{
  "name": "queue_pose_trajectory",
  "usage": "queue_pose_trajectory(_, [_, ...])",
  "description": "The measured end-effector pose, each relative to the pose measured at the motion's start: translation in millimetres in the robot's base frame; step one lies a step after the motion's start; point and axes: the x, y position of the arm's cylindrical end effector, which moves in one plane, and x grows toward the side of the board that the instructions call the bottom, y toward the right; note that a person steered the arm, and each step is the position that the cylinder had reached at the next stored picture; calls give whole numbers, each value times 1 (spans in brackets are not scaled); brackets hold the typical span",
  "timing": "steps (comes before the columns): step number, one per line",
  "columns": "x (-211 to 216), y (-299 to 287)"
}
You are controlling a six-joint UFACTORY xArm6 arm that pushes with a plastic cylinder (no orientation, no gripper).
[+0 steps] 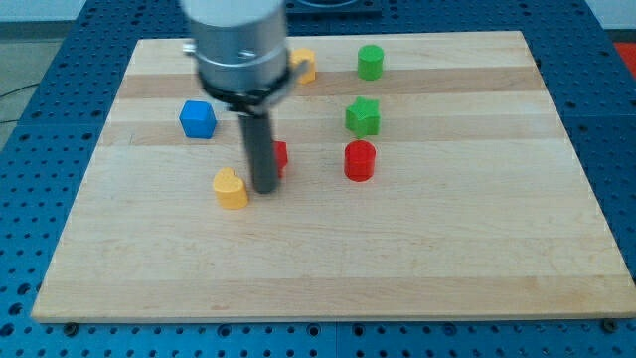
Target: Place yellow heart below blue cube
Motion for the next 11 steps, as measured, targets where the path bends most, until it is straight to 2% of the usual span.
queue_pose_trajectory(1, [38,-2])
queue_pose_trajectory(2, [63,21])
queue_pose_trajectory(4, [30,-53])
queue_pose_trajectory(7, [38,-101])
queue_pose_trajectory(8, [24,-81])
queue_pose_trajectory(9, [-16,-80])
queue_pose_trajectory(10, [-20,-80])
queue_pose_trajectory(11, [21,-82])
